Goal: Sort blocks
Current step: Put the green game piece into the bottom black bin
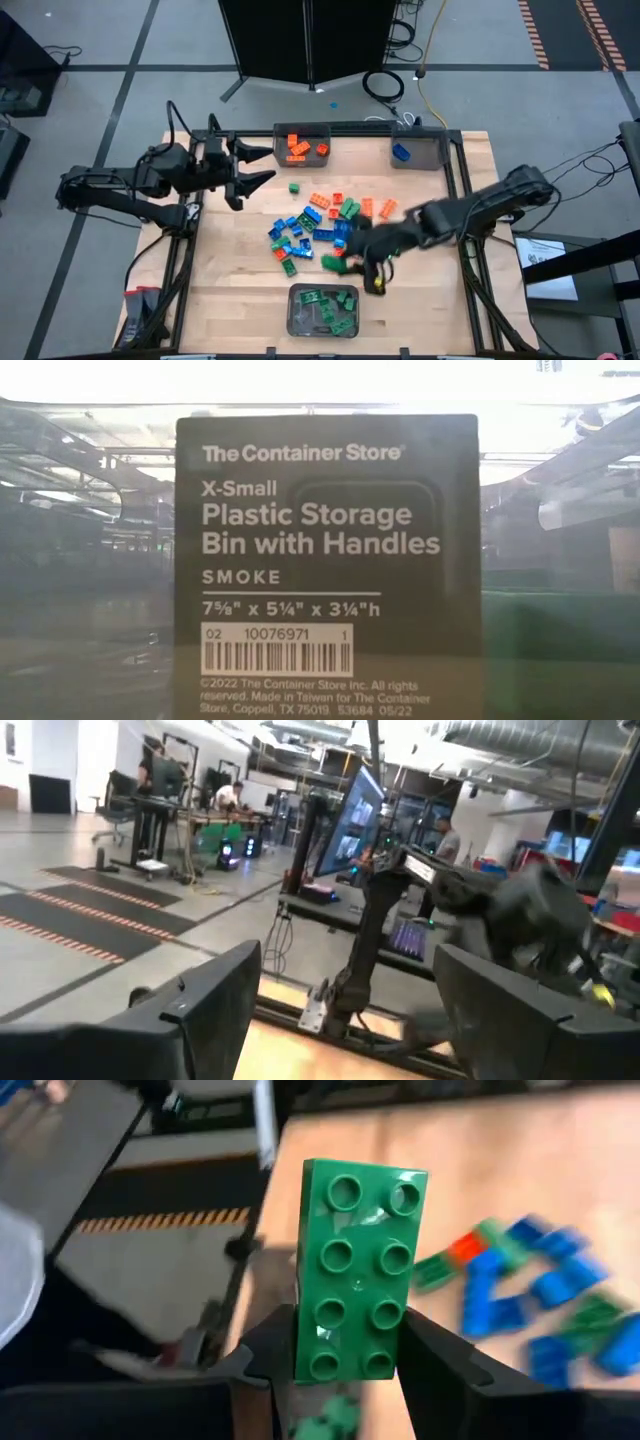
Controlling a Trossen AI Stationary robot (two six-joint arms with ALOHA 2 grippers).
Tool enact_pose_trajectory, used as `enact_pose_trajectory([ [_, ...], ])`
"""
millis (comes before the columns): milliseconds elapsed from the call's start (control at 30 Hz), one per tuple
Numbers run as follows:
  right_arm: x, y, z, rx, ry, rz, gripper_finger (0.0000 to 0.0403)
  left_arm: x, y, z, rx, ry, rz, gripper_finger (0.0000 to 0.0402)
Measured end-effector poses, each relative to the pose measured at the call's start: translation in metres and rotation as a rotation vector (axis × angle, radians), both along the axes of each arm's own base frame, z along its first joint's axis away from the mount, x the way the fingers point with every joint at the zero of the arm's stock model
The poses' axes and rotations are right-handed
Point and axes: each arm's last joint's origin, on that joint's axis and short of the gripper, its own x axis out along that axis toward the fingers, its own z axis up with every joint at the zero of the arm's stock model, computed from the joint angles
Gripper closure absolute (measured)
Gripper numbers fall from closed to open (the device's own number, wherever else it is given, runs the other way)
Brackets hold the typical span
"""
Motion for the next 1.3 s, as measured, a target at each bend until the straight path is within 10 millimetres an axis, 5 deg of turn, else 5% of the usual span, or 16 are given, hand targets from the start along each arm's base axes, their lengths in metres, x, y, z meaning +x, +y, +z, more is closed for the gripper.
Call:
enact_pose_trajectory([
  [400,0.044,0.076,-0.112,0.196,0.28,0.121,0.028,-0.001,-0.004,-0.013,-0.07,0.128,-0.042,0.0103],
  [667,0.05,0.074,-0.139,0.168,0.381,0.029,0.0261,-0.001,-0.007,-0.019,-0.067,0.189,-0.055,0.0103],
  [867,0.056,0.06,-0.136,0.177,0.377,-0.003,0.0148,-0.001,-0.007,-0.021,-0.059,0.213,-0.053,0.0103],
  [1033,0.061,0.052,-0.116,0.109,0.404,0.021,0.0129,-0.002,-0.006,-0.024,-0.056,0.241,-0.044,0.0103],
  [1133,0.064,0.042,-0.089,0.023,0.412,0.043,0.0139,-0.004,-0.004,-0.033,-0.018,0.34,0.046,0.0103],
  [1300,0.055,0.019,-0.012,-0.237,0.369,0.029,0.0159,0.005,0.01,-0.063,0.057,0.594,0.238,0.0103],
])
